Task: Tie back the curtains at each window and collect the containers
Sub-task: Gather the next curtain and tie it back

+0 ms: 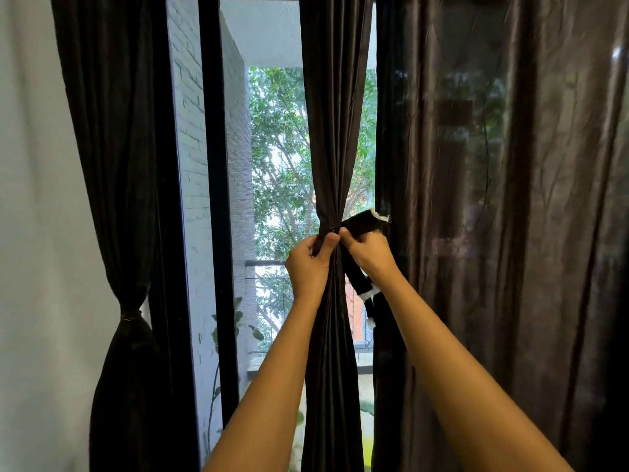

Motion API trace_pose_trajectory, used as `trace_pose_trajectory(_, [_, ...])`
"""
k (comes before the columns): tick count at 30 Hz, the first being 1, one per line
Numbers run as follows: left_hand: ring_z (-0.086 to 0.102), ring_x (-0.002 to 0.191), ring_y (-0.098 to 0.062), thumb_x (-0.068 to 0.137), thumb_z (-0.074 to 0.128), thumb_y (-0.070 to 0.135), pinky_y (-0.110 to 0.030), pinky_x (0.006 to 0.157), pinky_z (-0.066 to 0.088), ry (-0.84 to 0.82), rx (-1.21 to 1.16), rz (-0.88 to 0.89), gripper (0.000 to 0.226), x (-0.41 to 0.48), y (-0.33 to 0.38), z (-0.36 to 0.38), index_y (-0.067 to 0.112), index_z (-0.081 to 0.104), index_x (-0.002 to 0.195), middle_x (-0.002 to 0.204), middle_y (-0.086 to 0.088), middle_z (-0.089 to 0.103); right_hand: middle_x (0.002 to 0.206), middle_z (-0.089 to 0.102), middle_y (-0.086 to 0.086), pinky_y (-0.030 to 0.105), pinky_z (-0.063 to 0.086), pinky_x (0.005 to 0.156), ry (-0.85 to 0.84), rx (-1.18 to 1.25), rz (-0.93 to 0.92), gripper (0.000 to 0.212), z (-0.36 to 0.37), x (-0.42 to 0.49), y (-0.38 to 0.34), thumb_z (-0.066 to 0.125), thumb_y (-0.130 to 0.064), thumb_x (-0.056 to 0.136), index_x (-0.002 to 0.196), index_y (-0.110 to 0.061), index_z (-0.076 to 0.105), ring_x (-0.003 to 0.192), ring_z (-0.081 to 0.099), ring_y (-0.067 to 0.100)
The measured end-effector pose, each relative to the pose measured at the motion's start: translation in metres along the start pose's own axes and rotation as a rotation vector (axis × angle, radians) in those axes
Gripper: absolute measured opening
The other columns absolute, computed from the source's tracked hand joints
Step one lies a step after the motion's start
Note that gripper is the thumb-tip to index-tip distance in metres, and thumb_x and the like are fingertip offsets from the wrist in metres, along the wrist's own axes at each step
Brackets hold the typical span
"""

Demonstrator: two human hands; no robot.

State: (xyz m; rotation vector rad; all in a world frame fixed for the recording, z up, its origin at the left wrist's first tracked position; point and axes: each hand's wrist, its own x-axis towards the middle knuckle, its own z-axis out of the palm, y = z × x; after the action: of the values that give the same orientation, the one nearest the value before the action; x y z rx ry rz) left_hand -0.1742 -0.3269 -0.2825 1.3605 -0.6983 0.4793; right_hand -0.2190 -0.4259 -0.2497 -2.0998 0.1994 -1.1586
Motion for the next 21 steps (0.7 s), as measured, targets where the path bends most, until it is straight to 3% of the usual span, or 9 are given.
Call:
trace_pose_trajectory(2, [0.066,0.072,-0.014,0.074,0.069,0.056,-0.035,0.067,0.051,-0.081,-0.017,-0.010,0.024,0.003,-0.003,-0.005,0.033,0.065,0.077,0.080,-0.003,0.072,0.079,0.058,0.008,0.020,0.031,0.050,-0.001,-0.054,-0.057,0.028,-0.004,0.001,-0.002,0.055,-0.026,0.095,0.094,0.001,0.064,0.075,0.052,0.017])
trace_pose_trajectory(4, [0.069,0.083,-0.012,0.072,0.073,0.049,-0.034,0.076,0.053,-0.160,-0.048,-0.017,0.025,0.006,-0.006,-0.011,0.031,0.067,0.088,0.088,0.002,0.073,0.080,0.061,0.012,0.021,0.029,0.052,-0.025,-0.129,-0.119,0.023,-0.009,0.003,-0.006,0.055,-0.021,0.095,0.097,0.000,0.064,0.073,0.052,0.018])
trace_pose_trajectory(7, [0.067,0.083,-0.004,0.077,0.076,0.030,-0.023,0.075,0.053,-0.195,-0.018,-0.002,0.020,0.009,-0.007,-0.016,0.025,0.069,0.095,0.090,0.005,0.072,0.079,0.065,0.018,0.029,0.030,0.056,-0.102,-0.270,-0.193,0.021,-0.018,0.010,-0.016,0.058,-0.018,0.092,0.098,0.001,0.065,0.072,0.058,0.026])
trace_pose_trajectory(11, [0.065,0.076,-0.003,0.080,0.073,0.024,-0.017,0.067,0.050,-0.171,0.076,0.057,0.015,0.010,-0.005,-0.016,0.021,0.068,0.095,0.085,0.003,0.070,0.066,0.056,0.007,0.017,0.035,0.047,-0.185,-0.341,-0.085,0.031,-0.036,0.023,-0.029,0.069,-0.029,0.083,0.088,0.001,0.064,0.064,0.055,0.021])
trace_pose_trajectory(14, [0.061,0.068,-0.007,0.082,0.070,0.024,-0.012,0.058,0.044,-0.128,0.153,0.103,0.013,0.007,-0.002,-0.014,0.017,0.067,0.093,0.076,0.004,0.065,0.085,0.069,0.016,0.034,0.056,0.070,-0.232,-0.030,0.096,0.024,-0.040,0.026,-0.030,0.077,-0.022,0.076,0.084,-0.002,0.067,0.077,0.067,0.024])
trace_pose_trajectory(16, [0.057,0.066,-0.009,0.085,0.068,0.022,-0.013,0.055,0.038,-0.098,0.222,0.145,0.016,0.005,-0.002,-0.011,0.011,0.066,0.096,0.074,0.004,0.061,0.078,0.065,0.013,0.027,0.057,0.061,-0.238,0.192,0.188,0.013,-0.037,0.019,-0.034,0.073,-0.008,0.079,0.076,-0.008,0.061,0.061,0.066,0.012])
trace_pose_trajectory(18, [0.060,0.074,-0.017,0.088,0.064,0.018,-0.021,0.063,0.041,-0.086,0.285,0.150,0.022,0.006,-0.003,-0.010,0.006,0.063,0.107,0.082,-0.004,0.063,0.058,0.062,0.004,0.017,0.048,0.044,-0.209,0.364,0.307,0.019,-0.034,0.011,-0.037,0.068,-0.003,0.083,0.071,-0.010,0.055,0.041,0.058,0.004])
trace_pose_trajectory(21, [0.063,0.078,-0.028,0.091,0.058,0.013,-0.038,0.064,0.050,-0.094,0.405,0.199,0.035,0.007,-0.004,-0.009,0.009,0.050,0.125,0.087,-0.013,0.064,0.050,0.063,-0.002,0.019,0.042,0.047,-0.167,0.509,0.448,0.011,-0.031,0.001,-0.038,0.066,-0.008,0.084,0.076,-0.009,0.058,0.042,0.062,0.006])
